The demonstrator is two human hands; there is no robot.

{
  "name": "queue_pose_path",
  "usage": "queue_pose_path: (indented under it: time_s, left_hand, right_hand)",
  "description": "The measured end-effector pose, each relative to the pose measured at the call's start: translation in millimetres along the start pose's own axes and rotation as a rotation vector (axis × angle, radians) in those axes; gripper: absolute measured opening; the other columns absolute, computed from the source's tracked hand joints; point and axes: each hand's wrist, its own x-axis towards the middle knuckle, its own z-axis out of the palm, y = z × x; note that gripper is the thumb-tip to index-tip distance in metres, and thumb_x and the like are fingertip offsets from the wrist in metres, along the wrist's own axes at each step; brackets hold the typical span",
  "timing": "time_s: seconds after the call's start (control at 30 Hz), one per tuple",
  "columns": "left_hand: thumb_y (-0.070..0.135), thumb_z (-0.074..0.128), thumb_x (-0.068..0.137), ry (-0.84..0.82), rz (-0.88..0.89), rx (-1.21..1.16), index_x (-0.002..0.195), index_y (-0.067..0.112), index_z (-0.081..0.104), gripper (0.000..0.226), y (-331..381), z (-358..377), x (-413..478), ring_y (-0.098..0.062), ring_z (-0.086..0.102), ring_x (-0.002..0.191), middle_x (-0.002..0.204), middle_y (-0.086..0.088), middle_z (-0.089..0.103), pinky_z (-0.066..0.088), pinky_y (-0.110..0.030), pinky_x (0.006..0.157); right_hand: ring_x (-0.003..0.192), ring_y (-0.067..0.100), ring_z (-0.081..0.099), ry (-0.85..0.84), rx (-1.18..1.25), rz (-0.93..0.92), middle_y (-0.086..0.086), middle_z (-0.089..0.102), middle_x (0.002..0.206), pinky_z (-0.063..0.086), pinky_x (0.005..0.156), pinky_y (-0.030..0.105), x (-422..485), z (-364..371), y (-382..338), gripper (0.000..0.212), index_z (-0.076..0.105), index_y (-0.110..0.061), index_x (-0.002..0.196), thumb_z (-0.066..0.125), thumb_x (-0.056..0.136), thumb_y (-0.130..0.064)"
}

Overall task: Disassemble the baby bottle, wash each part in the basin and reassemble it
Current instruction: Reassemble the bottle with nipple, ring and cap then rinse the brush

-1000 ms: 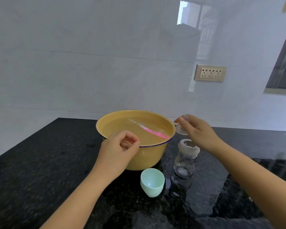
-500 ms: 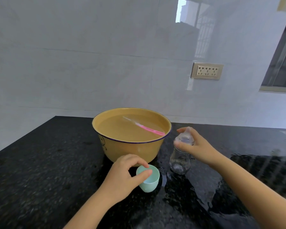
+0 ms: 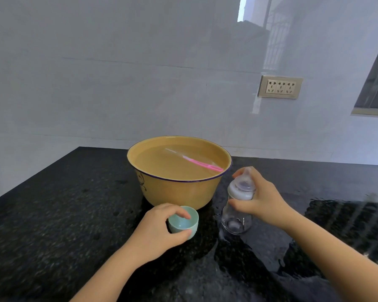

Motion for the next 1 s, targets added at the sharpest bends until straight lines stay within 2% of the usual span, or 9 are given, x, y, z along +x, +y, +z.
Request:
queue_pose_path:
  time_s: [0.17,0.27,0.4,0.53,0.63,0.73,0.83,0.93,1.0]
  left_hand:
    - [0.024,0.073,0.072,-0.070,-0.016,-0.018,0.102,0.046,0.056,0.041,-9,-19,-4,0.013,0.048,0.107,0.109,0.026,0.057,0.038,-0.014,0.092]
    - [0.030,0.074,0.069,-0.122,-0.034,-0.047,0.109,0.053,0.049,0.053,-12,-26,-6,0.007,0.052,0.108,0.108,0.026,0.057,0.040,-0.021,0.099]
    - [0.033,0.075,0.068,-0.165,-0.031,-0.042,0.117,0.060,0.037,0.068,-11,-30,-7,0.007,0.050,0.113,0.112,0.024,0.055,0.035,-0.024,0.106]
    - [0.036,0.076,0.066,-0.188,0.008,0.024,0.120,0.065,0.031,0.077,-9,-29,-8,0.012,0.039,0.116,0.117,0.023,0.043,0.030,-0.020,0.105]
    - [0.043,0.077,0.063,-0.203,0.037,0.072,0.117,0.067,0.032,0.075,-6,-27,-9,0.010,0.031,0.121,0.118,0.033,0.031,0.027,-0.019,0.103]
    - [0.057,0.073,0.057,-0.118,0.078,0.099,0.115,0.064,0.037,0.069,-1,-24,-7,0.012,0.025,0.122,0.116,0.042,0.025,0.026,-0.013,0.100]
    - [0.061,0.067,0.058,0.056,0.156,0.065,0.113,0.060,0.043,0.060,12,-18,-6,0.015,0.030,0.120,0.121,0.040,0.031,0.025,0.000,0.093]
    - [0.052,0.071,0.065,0.181,0.263,-0.072,0.120,0.054,0.046,0.060,33,-7,-5,0.007,0.048,0.116,0.123,0.033,0.048,0.035,-0.005,0.093]
    - [0.050,0.073,0.065,0.183,0.283,-0.142,0.126,0.049,0.045,0.067,46,0,-3,0.003,0.053,0.115,0.123,0.028,0.055,0.041,-0.011,0.094]
  right_hand:
    - [0.069,0.007,0.058,-0.094,0.077,-0.034,-0.012,0.064,0.081,0.051,0.065,0.026,-10,13,-20,0.046,0.050,-0.039,0.090,0.077,0.067,-0.011]
    - [0.074,0.015,0.058,-0.136,0.101,-0.072,-0.006,0.063,0.086,0.051,0.068,0.027,-15,22,-29,0.045,0.051,-0.034,0.093,0.078,0.067,-0.011]
    - [0.081,0.023,0.061,-0.171,0.107,-0.099,-0.003,0.064,0.088,0.053,0.072,0.033,-17,32,-36,0.046,0.051,-0.034,0.098,0.080,0.066,-0.017]
    - [0.082,0.019,0.063,-0.184,0.075,-0.093,-0.007,0.065,0.092,0.054,0.076,0.032,-17,32,-36,0.049,0.050,-0.036,0.102,0.082,0.066,-0.028]
    - [0.086,0.011,0.063,-0.168,0.042,-0.101,-0.012,0.065,0.096,0.054,0.080,0.029,-16,26,-35,0.051,0.050,-0.038,0.105,0.083,0.066,-0.032]
    - [0.086,0.003,0.063,-0.135,0.084,-0.083,-0.016,0.066,0.096,0.050,0.077,0.018,-15,20,-39,0.051,0.052,-0.039,0.104,0.084,0.067,-0.028]
    - [0.079,-0.003,0.060,-0.081,0.139,-0.107,-0.019,0.063,0.092,0.045,0.068,0.008,-15,15,-50,0.047,0.052,-0.031,0.103,0.083,0.068,-0.028]
    - [0.080,-0.006,0.060,-0.096,0.203,-0.134,-0.026,0.061,0.091,0.045,0.068,0.007,-16,14,-63,0.047,0.049,-0.027,0.104,0.078,0.069,-0.038]
    - [0.086,-0.003,0.061,-0.121,0.206,-0.142,-0.019,0.062,0.096,0.047,0.072,0.009,-16,17,-67,0.045,0.047,-0.025,0.106,0.073,0.073,-0.040]
